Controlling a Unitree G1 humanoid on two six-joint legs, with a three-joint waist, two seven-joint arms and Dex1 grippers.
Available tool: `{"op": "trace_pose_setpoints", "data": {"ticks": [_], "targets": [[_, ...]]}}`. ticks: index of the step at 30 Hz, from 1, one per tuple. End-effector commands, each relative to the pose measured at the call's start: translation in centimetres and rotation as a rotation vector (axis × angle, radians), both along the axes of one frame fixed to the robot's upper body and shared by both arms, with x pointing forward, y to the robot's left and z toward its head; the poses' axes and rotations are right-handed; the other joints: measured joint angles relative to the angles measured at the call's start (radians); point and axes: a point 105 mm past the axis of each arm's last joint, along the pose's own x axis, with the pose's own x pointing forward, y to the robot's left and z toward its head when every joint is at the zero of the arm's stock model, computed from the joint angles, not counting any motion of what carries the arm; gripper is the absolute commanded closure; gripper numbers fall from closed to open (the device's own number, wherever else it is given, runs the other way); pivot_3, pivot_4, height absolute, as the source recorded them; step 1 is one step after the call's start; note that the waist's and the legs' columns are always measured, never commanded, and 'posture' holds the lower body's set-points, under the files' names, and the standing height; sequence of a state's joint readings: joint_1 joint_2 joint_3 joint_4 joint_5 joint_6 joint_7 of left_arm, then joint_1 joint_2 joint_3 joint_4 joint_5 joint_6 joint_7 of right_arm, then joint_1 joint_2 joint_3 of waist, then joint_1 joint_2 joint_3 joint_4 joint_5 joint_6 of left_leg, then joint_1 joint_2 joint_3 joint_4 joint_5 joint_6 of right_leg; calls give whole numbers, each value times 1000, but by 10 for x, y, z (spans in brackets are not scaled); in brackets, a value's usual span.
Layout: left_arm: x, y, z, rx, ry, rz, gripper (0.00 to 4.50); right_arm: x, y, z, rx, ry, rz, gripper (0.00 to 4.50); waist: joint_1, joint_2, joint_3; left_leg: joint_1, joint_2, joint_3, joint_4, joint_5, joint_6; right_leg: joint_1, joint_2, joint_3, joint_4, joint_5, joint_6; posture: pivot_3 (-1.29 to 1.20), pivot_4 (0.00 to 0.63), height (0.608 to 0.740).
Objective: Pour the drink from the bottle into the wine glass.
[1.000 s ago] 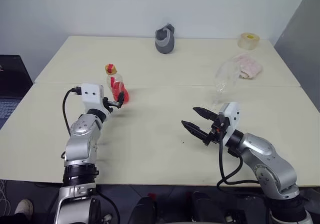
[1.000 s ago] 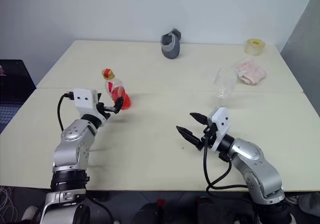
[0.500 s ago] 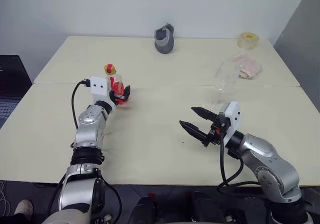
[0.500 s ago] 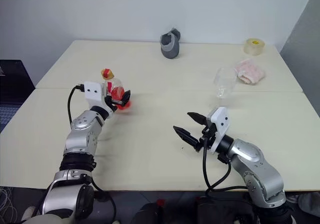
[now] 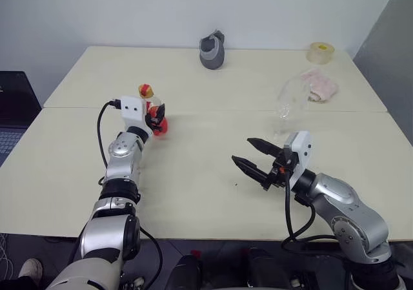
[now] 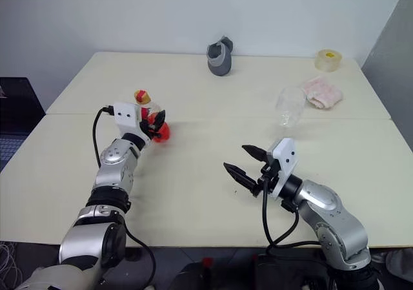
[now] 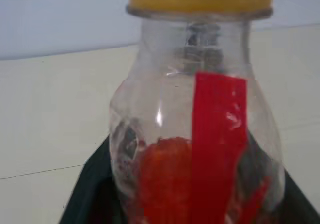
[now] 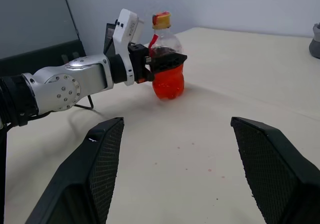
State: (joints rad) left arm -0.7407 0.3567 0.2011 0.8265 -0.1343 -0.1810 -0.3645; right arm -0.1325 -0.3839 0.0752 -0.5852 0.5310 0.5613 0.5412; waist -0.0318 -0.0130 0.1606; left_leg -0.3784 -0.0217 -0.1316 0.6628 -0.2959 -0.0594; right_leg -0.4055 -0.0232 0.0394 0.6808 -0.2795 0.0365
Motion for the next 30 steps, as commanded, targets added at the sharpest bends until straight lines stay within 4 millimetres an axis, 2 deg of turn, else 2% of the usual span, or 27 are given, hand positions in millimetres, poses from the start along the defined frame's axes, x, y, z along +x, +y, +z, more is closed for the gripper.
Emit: {"op": "trace_pose_setpoints", "data": {"ticks": [1, 5, 8, 14, 20, 27, 30], "targets": [[1, 1, 20, 20, -67, -2, 3117, -4, 2, 12, 17, -47, 12, 832, 0, 0, 0, 0, 0, 0, 0, 0, 0, 0, 0, 0, 0, 0, 0, 0, 150, 740], [-1, 0, 23, 35, -75, -18, 3151, 1, 2, 17, 33, -47, 3, 832, -2, 0, 0, 0, 0, 0, 0, 0, 0, 0, 0, 0, 0, 0, 0, 0, 150, 740], [-10, -14, 27, 72, -71, -109, 3157, 13, 2, 32, 65, -52, -25, 832, -4, 0, 0, 0, 0, 0, 0, 0, 0, -1, 0, 1, 1, 0, 0, 0, 150, 740], [-35, -57, 32, 198, -46, -369, 3157, 32, 18, 68, 60, -94, 7, 832, -3, 0, 0, -1, 0, -2, 0, 2, -3, -1, 0, 1, 1, 0, 0, 0, 150, 740], [-48, -101, 41, 204, -45, -595, 3157, 53, 40, 95, 22, -125, 42, 832, -4, 0, 0, -1, 0, -1, 0, 2, -3, -1, 0, 0, 0, 0, 0, 0, 150, 740], [-55, -143, 50, 196, -67, -759, 3157, 65, 62, 101, 22, -115, 90, 832, -5, 0, 0, -2, 0, -1, 0, 2, -3, -2, 0, 0, 1, 0, 0, 0, 150, 740], [-59, -154, 53, 191, -72, -807, 3157, 68, 66, 99, 15, -116, 91, 832, -10, 0, 0, -2, 0, -1, 0, 2, -3, -3, 0, 1, 1, 0, 0, 0, 150, 740]]}}
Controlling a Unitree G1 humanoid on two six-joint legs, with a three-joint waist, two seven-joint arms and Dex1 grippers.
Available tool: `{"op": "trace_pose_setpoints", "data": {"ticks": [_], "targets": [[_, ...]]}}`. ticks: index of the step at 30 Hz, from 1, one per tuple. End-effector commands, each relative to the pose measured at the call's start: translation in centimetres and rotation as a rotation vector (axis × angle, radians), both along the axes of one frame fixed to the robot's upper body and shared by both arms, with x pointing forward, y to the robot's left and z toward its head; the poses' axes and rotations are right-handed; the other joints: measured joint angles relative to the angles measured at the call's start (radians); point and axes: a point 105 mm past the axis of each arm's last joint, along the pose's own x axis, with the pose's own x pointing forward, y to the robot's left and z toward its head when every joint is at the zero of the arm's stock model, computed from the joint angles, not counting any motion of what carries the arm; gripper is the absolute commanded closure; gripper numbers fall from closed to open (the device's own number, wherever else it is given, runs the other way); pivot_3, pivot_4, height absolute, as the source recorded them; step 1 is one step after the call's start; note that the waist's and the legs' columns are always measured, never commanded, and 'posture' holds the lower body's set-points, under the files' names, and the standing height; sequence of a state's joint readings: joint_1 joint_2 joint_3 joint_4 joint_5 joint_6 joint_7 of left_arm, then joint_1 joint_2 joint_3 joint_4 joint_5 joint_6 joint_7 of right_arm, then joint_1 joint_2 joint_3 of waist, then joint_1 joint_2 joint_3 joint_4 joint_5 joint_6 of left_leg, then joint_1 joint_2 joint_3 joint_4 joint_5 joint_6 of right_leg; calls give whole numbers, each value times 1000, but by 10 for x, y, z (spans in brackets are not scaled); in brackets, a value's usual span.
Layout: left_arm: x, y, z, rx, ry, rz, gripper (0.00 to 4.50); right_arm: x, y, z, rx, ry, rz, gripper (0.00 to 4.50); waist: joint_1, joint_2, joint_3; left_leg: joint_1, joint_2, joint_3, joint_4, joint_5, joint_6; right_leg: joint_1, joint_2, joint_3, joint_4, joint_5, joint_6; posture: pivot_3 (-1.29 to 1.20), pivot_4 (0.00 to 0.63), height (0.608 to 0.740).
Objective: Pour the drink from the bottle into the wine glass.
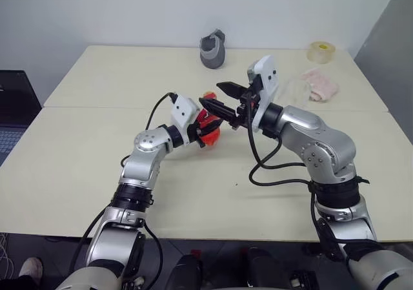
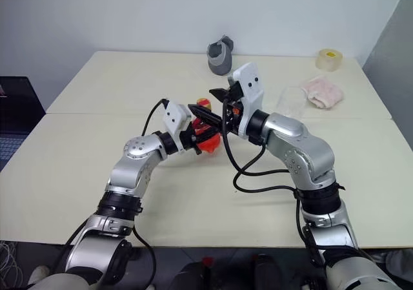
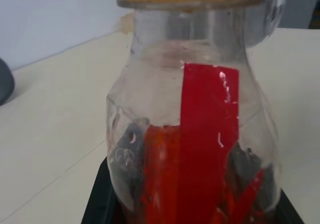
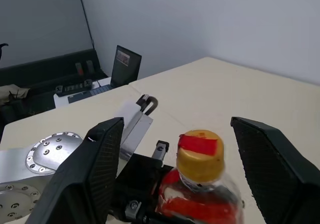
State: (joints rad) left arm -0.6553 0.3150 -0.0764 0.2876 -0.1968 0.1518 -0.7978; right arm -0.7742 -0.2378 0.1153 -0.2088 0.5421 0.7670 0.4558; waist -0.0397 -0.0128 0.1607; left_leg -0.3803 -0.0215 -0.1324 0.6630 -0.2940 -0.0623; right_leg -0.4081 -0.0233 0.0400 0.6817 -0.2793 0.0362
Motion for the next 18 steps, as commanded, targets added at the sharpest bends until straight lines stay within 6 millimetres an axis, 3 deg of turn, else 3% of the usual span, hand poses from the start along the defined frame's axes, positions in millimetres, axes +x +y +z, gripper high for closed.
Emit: {"op": "trace_pose_setpoints", "data": {"ticks": [1, 10, 13, 18], "targets": [[-9, -17, 29, -22, -86, -81, 3157, -2, 7, 15, 9, -72, 16, 832, -4, 0, 0, 0, 0, 0, 0, 0, 0, 0, 0, 0, 0, 0, 0, 0, 150, 740], [-12, -17, 25, -6, -71, -108, 3157, 9, 5, 14, 5, -89, -16, 832, -14, 0, 0, 0, 0, -1, 0, 0, 0, -1, 0, 0, 0, 0, 0, 0, 150, 740], [-12, -17, 25, -8, -66, -106, 3157, 10, 5, 14, 3, -91, -14, 1406, -14, 0, 0, 0, 0, -1, 0, 0, 0, -1, 0, 0, 0, 0, 0, 0, 150, 740], [-13, -19, 25, -14, -65, -106, 3157, 9, 5, 11, -7, -86, -3, 3117, -14, 0, 0, 0, 0, -1, 0, 0, 0, -1, 0, 0, 0, 0, 0, 0, 150, 740]]}}
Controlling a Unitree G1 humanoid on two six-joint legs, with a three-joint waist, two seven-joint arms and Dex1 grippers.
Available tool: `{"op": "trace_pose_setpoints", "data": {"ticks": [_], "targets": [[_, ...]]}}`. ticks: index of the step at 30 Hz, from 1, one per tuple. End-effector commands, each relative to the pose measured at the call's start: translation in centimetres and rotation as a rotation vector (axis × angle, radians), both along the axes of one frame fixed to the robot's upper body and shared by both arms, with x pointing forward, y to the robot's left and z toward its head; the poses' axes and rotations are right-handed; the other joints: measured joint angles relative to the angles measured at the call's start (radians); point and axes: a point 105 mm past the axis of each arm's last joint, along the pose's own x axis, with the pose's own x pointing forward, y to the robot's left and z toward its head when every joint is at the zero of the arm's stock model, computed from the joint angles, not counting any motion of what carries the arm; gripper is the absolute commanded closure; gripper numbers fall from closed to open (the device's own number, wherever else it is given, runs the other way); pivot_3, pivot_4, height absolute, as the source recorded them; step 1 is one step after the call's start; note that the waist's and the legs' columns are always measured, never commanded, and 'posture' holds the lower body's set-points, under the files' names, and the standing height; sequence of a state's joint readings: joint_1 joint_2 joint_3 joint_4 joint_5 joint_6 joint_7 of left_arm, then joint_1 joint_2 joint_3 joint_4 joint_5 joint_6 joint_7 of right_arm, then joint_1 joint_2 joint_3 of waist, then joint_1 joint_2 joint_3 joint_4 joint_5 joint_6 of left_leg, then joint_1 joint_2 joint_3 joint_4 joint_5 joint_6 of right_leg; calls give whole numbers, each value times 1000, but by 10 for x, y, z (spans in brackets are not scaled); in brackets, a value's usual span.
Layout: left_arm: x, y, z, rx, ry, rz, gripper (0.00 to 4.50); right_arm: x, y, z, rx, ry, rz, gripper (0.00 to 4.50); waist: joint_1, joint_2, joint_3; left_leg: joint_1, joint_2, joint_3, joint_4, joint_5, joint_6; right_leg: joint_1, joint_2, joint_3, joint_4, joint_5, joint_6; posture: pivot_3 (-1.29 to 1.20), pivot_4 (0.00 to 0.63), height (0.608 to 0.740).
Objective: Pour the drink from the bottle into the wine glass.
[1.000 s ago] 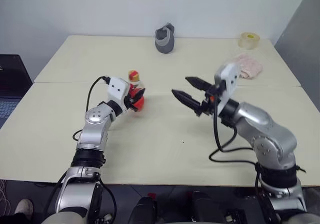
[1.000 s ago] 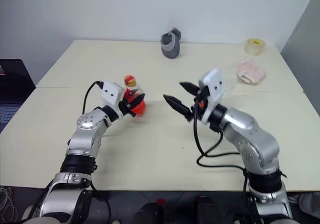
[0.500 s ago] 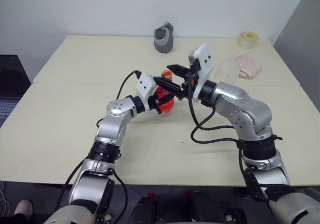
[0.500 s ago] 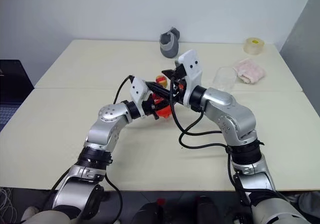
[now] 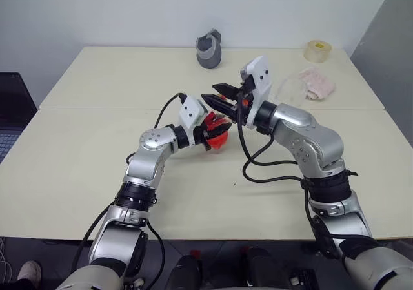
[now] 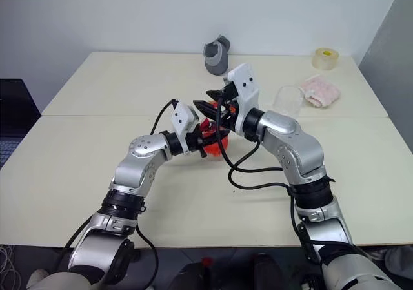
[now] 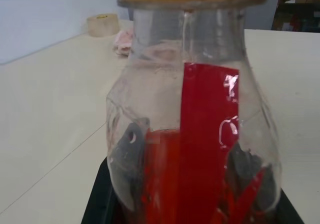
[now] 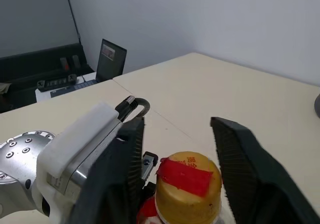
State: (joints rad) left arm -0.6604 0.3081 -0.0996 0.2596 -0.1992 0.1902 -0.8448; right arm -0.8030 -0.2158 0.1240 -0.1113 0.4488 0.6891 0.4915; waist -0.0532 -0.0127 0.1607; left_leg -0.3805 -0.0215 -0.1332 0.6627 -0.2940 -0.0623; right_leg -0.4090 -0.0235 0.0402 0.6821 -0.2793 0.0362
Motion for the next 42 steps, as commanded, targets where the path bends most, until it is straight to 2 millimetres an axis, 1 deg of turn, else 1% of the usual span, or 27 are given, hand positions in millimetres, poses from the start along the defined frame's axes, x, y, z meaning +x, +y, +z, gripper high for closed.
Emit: {"op": "trace_pose_setpoints", "data": {"ticks": [1, 5, 8, 9, 12, 13, 15, 16, 18, 23, 26, 28, 29, 32, 35, 36, 37, 39, 42], "targets": [[-6, -7, 25, -37, -85, -33, 3157, -7, 4, 13, 12, -53, 40, 3329, 0, 0, 0, 0, 0, 0, 0, 0, 0, 0, 0, 0, 0, 0, 0, 0, 150, 740], [-6, -7, 26, -39, -86, -29, 3157, -8, 4, 12, 8, -49, 51, 3317, -1, 0, 0, 0, 0, 0, 0, 0, 0, 0, 0, 0, 0, 0, 0, 0, 150, 740], [-10, -7, 28, -46, -85, -35, 3157, -8, 5, 13, 3, -54, 58, 3317, -1, 0, 0, 0, 0, 0, 0, 0, 0, 0, 0, 0, 0, 0, 0, 0, 150, 740], [-15, -7, 29, -52, -76, -55, 3157, -10, 6, 15, -3, -70, 93, 3317, -1, 0, 0, 0, 0, 0, 0, 0, 0, 0, 0, 0, 0, 0, 0, 0, 150, 740], [-40, -7, 30, -70, -31, -161, 3157, -26, 13, 23, -19, -128, 277, 3317, -4, 0, 0, 0, 0, 0, 0, 0, 0, 0, 0, 0, 0, 0, 0, 0, 150, 740], [-45, -7, 31, -72, -20, -181, 3157, -29, 14, 23, -23, -134, 314, 3317, -5, 0, 0, 0, 0, 0, 0, 0, 0, 0, 0, 0, 0, 0, 0, 0, 150, 740], [-67, -2, 32, -69, 15, -253, 3157, -39, 15, 23, -51, -137, 471, 3317, -8, 0, 0, 0, 0, 0, 0, 0, 0, 0, 0, 0, 0, 0, 0, 0, 150, 740], [-78, 1, 33, -60, 25, -288, 3157, -41, 15, 23, -62, -137, 531, 3317, -11, 1, 1, 0, 1, 0, -1, 0, 0, 0, 0, 1, 0, 0, 0, 0, 150, 740], [-94, 5, 36, -48, 42, -325, 3157, -42, 15, 21, -92, -140, 622, 3317, -14, 2, 1, 1, 1, 0, -1, -2, 4, 0, 1, 1, 0, 0, 0, 0, 150, 740], [-111, 16, 38, -16, 64, -334, 3157, -46, 13, 17, -144, -135, 771, 3317, -8, 2, 1, 1, 1, -1, 0, -2, 4, 1, 0, 0, -1, 0, 0, 0, 150, 740], [-112, 24, 34, 3, 83, -306, 3157, -49, 9, 18, -160, -121, 824, 3317, -4, 2, 1, 1, 1, 0, 0, -2, 4, 1, 0, 0, -1, 0, 0, 0, 150, 740], [-109, 27, 33, 2, 85, -276, 3157, -51, 5, 20, -152, -95, 840, 2600, -1, 2, 2, 0, 1, -1, 0, -2, 4, 1, 0, 0, -1, 0, 0, 0, 150, 740], [-106, 29, 33, 1, 84, -259, 3157, -50, 2, 21, -144, -89, 827, 2314, 1, 2, 2, 0, 1, -1, 0, -2, 4, 1, 0, 0, -1, 0, 0, 0, 150, 740], [-93, 32, 33, -10, 64, -197, 3157, -49, -6, 23, -121, -75, 757, 1289, 3, 2, 2, 0, 0, 0, 0, -2, 4, 1, -1, 0, -1, 0, 0, 0, 150, 740], [-79, 36, 33, -25, 41, -136, 3157, -46, -16, 19, -139, -66, 651, 282, 6, 2, 2, 0, 0, 0, 0, -2, 3, 1, -1, 0, -1, 0, 0, 0, 150, 740], [-76, 37, 33, -32, 40, -120, 3157, -46, -19, 20, -132, -61, 629, 282, 6, 2, 2, 0, 0, 0, 0, -2, 3, 0, -1, 0, -1, 0, 0, 0, 150, 740], [-71, 38, 34, -44, 33, -98, 3157, -42, -22, 21, -121, -66, 554, 282, 7, 2, 2, 0, 0, 0, 0, -2, 3, 0, -1, 0, -1, 0, 0, 0, 150, 740], [-62, 37, 34, -56, 23, -74, 3157, -39, -24, 24, -91, -66, 469, 282, 7, 2, 2, 0, 1, 0, 0, -2, 3, 0, -1, 0, -1, 0, 0, 0, 150, 740], [-51, 34, 37, -68, 4, -58, 3157, -33, -20, 32, -41, -70, 357, 282, 6, 2, 2, 0, 1, 0, 0, -2, 3, -1, -1, 1, 0, 0, 0, 0, 150, 740]]}}
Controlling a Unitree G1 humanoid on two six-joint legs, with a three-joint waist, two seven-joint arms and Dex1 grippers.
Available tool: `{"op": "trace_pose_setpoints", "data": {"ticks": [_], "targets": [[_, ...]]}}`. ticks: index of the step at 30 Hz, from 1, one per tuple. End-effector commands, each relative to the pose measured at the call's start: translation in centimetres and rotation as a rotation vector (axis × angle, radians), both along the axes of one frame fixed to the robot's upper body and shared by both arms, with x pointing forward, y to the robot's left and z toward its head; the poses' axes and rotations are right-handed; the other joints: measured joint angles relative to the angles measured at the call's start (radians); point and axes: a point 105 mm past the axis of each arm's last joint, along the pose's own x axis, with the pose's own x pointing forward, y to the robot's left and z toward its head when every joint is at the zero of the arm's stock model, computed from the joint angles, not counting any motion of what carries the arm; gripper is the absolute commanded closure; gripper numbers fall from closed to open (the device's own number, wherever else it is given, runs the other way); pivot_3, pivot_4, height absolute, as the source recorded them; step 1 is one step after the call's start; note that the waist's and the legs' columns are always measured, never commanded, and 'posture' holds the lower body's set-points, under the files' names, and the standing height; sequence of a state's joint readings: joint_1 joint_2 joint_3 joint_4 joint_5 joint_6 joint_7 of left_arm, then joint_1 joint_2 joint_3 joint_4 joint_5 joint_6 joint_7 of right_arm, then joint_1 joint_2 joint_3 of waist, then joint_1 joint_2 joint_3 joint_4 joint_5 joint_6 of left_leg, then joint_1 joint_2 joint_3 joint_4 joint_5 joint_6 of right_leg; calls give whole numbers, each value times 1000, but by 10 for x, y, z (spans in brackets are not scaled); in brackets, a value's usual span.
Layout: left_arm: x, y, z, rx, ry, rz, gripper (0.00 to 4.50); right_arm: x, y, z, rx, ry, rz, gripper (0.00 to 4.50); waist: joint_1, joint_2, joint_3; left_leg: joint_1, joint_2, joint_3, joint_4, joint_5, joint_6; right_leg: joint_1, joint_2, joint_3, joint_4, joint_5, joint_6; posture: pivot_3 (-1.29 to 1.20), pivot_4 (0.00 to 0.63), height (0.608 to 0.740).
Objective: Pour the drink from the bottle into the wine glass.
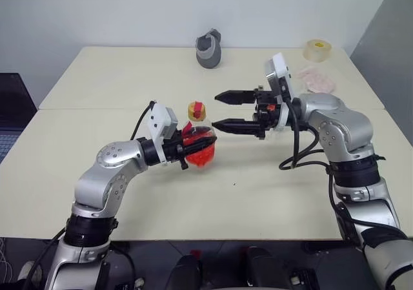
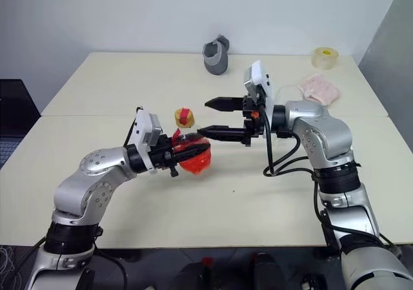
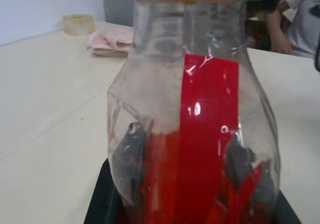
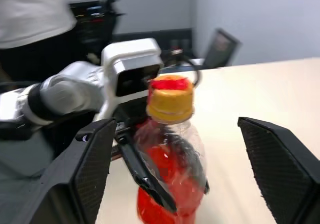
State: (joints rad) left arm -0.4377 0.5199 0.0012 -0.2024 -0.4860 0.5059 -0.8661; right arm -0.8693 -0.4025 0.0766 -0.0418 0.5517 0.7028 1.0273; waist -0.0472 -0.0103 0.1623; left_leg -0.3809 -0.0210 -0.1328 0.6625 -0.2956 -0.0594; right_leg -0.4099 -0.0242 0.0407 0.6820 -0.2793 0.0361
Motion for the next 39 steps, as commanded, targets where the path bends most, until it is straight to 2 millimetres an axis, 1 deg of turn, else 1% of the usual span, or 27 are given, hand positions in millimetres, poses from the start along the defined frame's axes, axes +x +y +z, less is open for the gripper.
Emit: {"op": "trace_pose_setpoints", "data": {"ticks": [1, 5, 9, 16, 20, 23, 29, 30, 36, 39], "targets": [[10, -7, 18, -17, -95, 4, 3157, 2, 6, 24, 93, -38, -117, 282, -1, 0, 0, 0, 0, 0, 0, 0, 0, 0, 0, 0, 0, 0, 0, 0, 150, 740], [21, -13, 20, -21, -115, 7, 3157, 5, 21, 32, 135, -14, -182, 282, -1, 0, 0, 0, 0, 0, 0, 2, -3, 0, 0, 0, 0, 0, 0, 0, 150, 740], [27, -16, 23, -20, -130, -1, 3157, 7, 33, 36, 161, -14, -212, 282, -4, 0, 0, -1, 0, 0, 0, 2, -3, 0, 0, 0, 0, 0, 0, 0, 150, 740], [30, -16, 22, -9, -140, -9, 3157, 5, 46, 30, 162, -12, -194, 282, -9, 0, 0, -1, 0, 0, 0, 2, -3, 0, 0, 0, 0, 0, 0, 0, 150, 740], [32, -18, 23, -9, -141, -11, 3157, 9, 47, 24, 149, -10, -195, 282, -10, 0, 0, 0, -1, 0, 0, 2, -3, 0, 0, 0, 0, 0, 0, 0, 150, 740], [30, -18, 23, -12, -139, -13, 3157, 13, 46, 23, 153, -9, -208, 896, -10, 0, 0, 0, -1, 0, 0, 2, -3, 0, 0, 0, 0, 0, 0, 0, 150, 740], [30, -17, 23, -17, -139, -3, 3157, 15, 46, 21, 147, -17, -211, 3073, -10, 0, 0, 0, -1, 0, 0, 2, -3, -1, 0, 0, 0, 0, 0, 0, 150, 740], [30, -18, 23, -17, -140, -3, 3157, 15, 46, 21, 147, -19, -211, 3292, -10, 0, 0, 0, -1, 0, 0, 2, -3, -1, 0, 0, 0, 0, 0, 0, 150, 740], [27, -18, 25, -26, -143, -2, 3157, 16, 45, 21, 136, -56, -210, 3282, -10, 0, 0, 0, -1, 0, 0, 2, -3, 0, 0, 0, 0, 0, 0, 0, 150, 740], [14, -19, 28, -43, -142, -39, 3157, 12, 44, 21, 120, -98, -119, 3282, -10, 0, 0, 0, -1, 0, 0, 2, -3, 0, 0, 0, 0, 0, 0, 0, 150, 740]]}}
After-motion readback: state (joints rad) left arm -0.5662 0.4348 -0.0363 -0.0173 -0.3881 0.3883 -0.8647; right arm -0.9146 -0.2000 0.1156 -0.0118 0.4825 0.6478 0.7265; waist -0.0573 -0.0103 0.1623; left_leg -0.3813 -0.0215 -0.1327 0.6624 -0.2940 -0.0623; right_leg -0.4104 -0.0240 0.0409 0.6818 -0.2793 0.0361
